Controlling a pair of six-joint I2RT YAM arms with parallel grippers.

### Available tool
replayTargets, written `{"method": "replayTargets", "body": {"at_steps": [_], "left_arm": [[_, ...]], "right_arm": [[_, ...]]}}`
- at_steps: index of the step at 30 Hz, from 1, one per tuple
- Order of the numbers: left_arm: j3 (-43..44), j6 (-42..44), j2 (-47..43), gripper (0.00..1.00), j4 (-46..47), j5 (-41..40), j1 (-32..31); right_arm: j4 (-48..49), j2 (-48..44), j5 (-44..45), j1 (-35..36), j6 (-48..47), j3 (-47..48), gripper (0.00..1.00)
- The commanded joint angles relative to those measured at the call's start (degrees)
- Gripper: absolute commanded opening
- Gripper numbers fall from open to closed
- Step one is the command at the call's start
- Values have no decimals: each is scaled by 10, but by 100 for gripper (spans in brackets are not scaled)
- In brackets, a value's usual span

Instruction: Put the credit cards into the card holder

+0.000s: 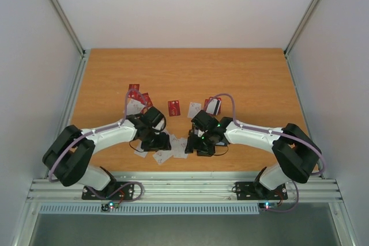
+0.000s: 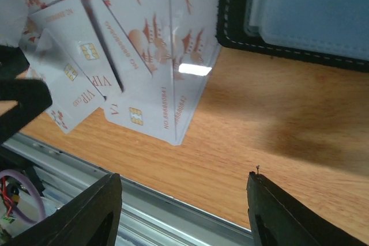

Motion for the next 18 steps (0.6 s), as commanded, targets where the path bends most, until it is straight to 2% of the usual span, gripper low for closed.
{"method": "replayTargets", "body": {"at_steps": [1, 10, 18], "left_arm": [[-46, -10, -11, 65, 32, 32, -29], [-70, -49, -30, 63, 46, 45, -81], [-72, -64, -11, 61, 72, 71, -105]], "right_arm": [[19, -20, 12, 5, 16, -19, 60], [122, -33, -6, 5, 77, -94, 60], [211, -19, -16, 19, 130, -138, 60]]}}
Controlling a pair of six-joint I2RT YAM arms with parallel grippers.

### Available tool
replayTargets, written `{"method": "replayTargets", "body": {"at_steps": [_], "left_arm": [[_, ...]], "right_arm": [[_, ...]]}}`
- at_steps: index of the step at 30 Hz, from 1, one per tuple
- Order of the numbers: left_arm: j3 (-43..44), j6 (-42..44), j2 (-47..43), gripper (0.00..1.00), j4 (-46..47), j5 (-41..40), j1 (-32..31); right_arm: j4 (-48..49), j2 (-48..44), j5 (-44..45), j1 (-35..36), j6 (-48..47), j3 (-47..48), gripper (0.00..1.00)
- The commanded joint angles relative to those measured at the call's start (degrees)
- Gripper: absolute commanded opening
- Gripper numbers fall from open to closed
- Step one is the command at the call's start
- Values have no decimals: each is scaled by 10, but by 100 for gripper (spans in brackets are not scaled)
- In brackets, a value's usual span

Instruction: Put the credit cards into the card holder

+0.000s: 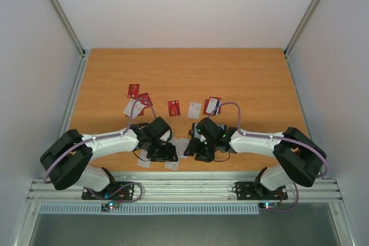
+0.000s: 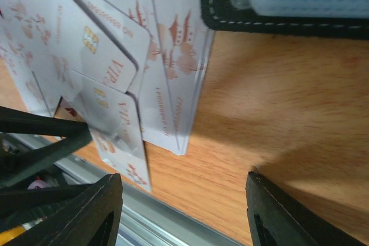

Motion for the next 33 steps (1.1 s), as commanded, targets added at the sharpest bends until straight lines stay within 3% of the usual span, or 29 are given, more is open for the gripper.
{"method": "replayTargets", "body": {"at_steps": [1, 6, 12, 17, 33], "left_arm": [[-19, -17, 23, 61, 11, 18, -15], [-16, -15, 27, 59, 15, 23, -18], [7, -15, -48, 59, -66, -81, -18], [22, 0, -80, 60, -63, -124, -17], [113, 93, 83, 59, -20, -115, -17]], "right_arm": [[60, 14, 4, 18, 45, -27, 60], [91, 24, 2, 29, 64, -42, 59], [84, 9, 12, 31, 65, -45, 59], [42, -19, 31, 31, 54, -39, 60], [-48, -93, 69, 30, 48, -48, 59]]}}
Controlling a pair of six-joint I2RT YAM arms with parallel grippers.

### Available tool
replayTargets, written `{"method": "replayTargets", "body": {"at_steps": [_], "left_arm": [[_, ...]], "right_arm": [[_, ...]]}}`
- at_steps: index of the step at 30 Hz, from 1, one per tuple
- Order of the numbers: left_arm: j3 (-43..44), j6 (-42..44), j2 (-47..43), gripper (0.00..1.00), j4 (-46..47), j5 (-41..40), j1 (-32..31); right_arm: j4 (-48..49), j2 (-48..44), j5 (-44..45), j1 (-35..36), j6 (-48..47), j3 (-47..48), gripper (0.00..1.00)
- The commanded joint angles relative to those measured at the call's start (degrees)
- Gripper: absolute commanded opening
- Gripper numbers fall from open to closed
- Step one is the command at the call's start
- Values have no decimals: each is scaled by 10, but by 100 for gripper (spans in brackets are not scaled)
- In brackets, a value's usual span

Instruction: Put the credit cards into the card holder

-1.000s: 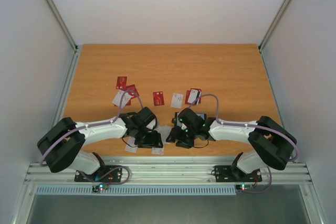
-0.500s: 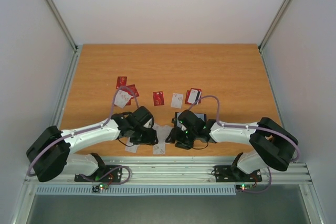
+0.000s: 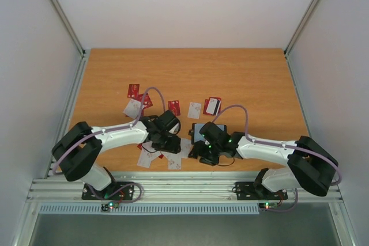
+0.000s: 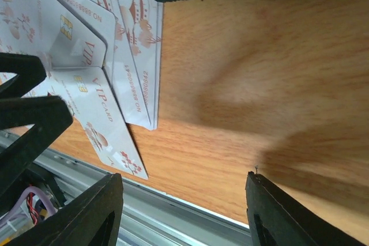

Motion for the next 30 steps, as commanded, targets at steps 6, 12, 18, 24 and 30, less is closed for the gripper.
{"method": "replayTargets", "body": {"at_steps": [6, 12, 18, 24, 30], "left_arm": [[-27, 30, 22, 58, 68, 49, -3], [-63, 9, -8, 56, 87, 75, -4], [-80, -2, -28, 55, 97, 96, -7], [-107, -18, -40, 55, 137, 127, -18], [-112, -19, -36, 55, 146, 138, -31]], "right_arm": [[-55, -51, 35, 5, -1, -30, 59], [-40, -50, 29, 5, 3, -36, 59], [11, -16, -2, 9, 9, -37, 59], [36, 23, -14, 35, 19, -26, 59], [8, -3, -17, 37, 34, -41, 59]]}}
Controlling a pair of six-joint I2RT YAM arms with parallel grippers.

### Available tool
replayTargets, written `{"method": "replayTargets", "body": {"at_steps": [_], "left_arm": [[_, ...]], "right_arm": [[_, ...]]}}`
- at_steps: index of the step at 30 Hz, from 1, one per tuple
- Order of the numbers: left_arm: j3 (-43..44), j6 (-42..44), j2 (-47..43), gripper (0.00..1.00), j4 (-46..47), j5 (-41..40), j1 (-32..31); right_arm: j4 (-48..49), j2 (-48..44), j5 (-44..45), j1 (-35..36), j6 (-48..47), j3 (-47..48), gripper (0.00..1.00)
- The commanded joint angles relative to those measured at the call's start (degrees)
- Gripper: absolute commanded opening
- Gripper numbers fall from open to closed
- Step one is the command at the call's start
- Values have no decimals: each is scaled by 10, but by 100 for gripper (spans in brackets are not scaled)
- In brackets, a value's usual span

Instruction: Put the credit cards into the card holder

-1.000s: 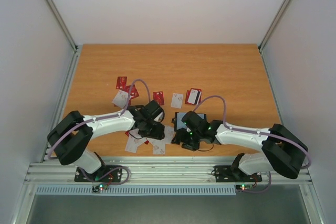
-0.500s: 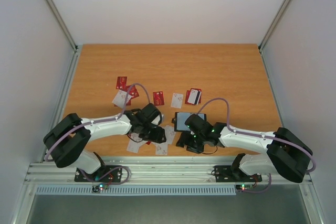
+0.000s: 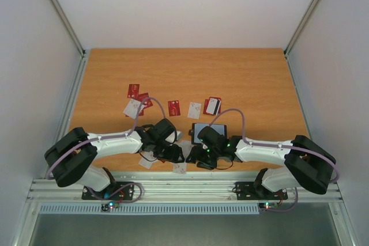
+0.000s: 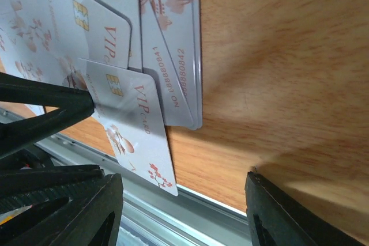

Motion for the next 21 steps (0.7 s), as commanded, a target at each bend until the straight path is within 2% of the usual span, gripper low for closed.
{"method": "replayTargets", "body": {"at_steps": [1, 5, 12, 18, 21], "left_arm": [[-13, -9, -1, 55, 17, 15, -10], [-12, -15, -7, 54, 12, 11, -10], [4, -25, -25, 54, -21, -5, -10], [28, -20, -78, 53, -93, -35, -10], [19, -22, -89, 46, -93, -31, -10]], "right_arm": [[-47, -14, -2, 8, 17, -17, 59], [-69, -33, -15, 15, 23, -27, 60], [-7, -24, -23, 47, 53, -46, 60], [88, 20, -19, 63, 80, -61, 59], [151, 39, -1, 68, 98, -74, 59]]}}
